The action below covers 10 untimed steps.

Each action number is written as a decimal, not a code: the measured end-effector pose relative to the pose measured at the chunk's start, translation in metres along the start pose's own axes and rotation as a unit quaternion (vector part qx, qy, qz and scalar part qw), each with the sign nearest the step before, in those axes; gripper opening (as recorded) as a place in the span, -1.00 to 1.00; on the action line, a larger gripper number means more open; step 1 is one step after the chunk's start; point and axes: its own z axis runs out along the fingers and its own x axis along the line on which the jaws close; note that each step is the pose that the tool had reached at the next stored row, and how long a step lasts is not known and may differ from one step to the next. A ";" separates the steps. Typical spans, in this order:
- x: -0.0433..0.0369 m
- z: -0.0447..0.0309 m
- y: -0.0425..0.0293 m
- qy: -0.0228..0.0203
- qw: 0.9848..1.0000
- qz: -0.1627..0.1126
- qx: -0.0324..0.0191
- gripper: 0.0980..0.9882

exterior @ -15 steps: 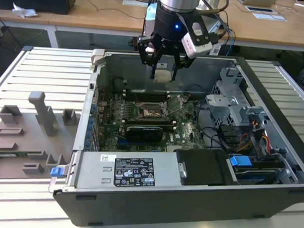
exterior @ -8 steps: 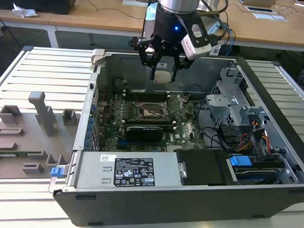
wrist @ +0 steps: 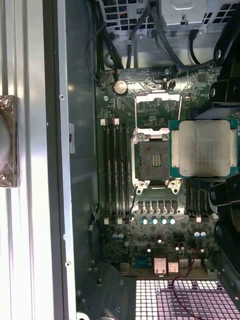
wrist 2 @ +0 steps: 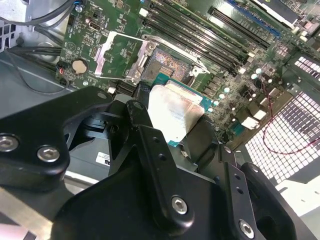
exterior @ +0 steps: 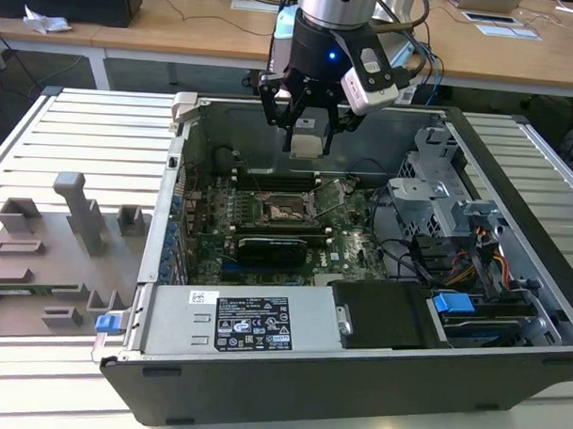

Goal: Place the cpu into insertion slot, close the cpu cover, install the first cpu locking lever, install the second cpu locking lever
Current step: 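Place the cpu into insertion slot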

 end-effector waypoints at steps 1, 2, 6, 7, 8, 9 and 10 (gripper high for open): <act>0.0000 0.0003 0.0000 0.000 1.000 0.000 0.000 0.00; 0.0000 0.0007 -0.0001 0.000 1.000 0.000 0.000 0.00; -0.0001 0.0023 -0.0002 0.000 1.000 0.000 0.000 0.00; -0.0001 0.0025 -0.0002 0.000 1.000 0.000 0.000 0.00; -0.0001 0.0029 -0.0003 0.000 1.000 0.000 0.000 0.00; -0.0001 0.0032 -0.0003 0.000 1.000 0.000 0.000 0.00; -0.0001 0.0034 -0.0003 0.000 1.000 0.000 0.000 0.00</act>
